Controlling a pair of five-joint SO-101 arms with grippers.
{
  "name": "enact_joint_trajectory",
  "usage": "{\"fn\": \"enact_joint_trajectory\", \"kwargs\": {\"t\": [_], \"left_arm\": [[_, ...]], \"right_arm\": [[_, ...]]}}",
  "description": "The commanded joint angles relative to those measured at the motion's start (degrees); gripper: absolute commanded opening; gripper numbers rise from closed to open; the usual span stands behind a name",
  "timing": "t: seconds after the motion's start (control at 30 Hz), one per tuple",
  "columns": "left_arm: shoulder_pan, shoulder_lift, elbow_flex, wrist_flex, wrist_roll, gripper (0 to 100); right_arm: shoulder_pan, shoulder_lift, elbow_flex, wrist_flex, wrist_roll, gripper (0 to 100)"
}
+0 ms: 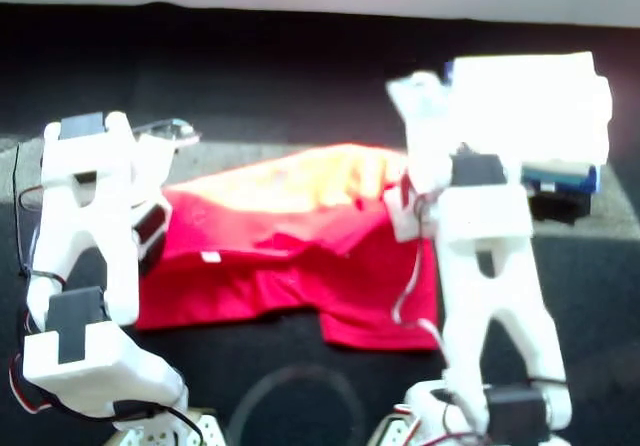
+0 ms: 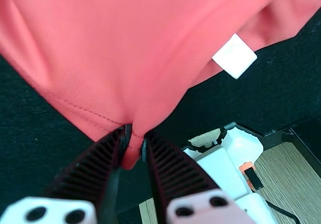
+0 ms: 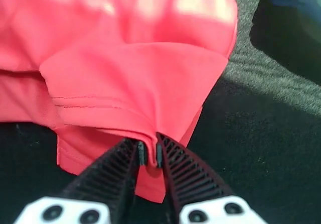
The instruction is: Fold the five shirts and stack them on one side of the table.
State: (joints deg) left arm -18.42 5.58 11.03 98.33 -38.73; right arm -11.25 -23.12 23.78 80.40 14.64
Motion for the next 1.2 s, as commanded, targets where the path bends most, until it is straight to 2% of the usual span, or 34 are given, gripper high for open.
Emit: {"fn": "enact_joint_trajectory", "kwargs": {"t": [0.0,0.13,0.33,0.43,0.57,0.9,1.03,1.17], "left_arm": [[0.40,-3.03,-0.04,-0.09,-0.26,1],[-0.04,-2.95,1.19,0.00,-0.88,1],[-0.04,-2.95,7.60,-1.93,-3.16,1],[-0.04,-2.95,11.30,-6.15,-3.16,1],[-0.13,-2.95,11.82,-6.77,-3.16,1],[0.04,-2.86,17.63,-11.60,-3.16,1],[0.04,-2.86,17.27,-11.69,-3.16,1],[0.31,-2.95,17.27,-11.69,-3.16,1]], "right_arm": [[0.92,-9.45,4.88,0.31,1.14,0.6],[2.77,-13.41,5.05,3.03,1.67,0.6],[9.10,-13.49,10.15,3.30,9.93,0.6],[9.27,-13.93,15.43,1.89,11.96,0.6],[9.27,-14.11,20.00,0.13,11.96,0.6],[9.19,-14.29,21.49,4.44,12.04,0.6],[9.19,-19.38,17.98,7.87,12.13,0.6],[9.19,-25.54,17.54,9.01,15.30,0.6]]}}
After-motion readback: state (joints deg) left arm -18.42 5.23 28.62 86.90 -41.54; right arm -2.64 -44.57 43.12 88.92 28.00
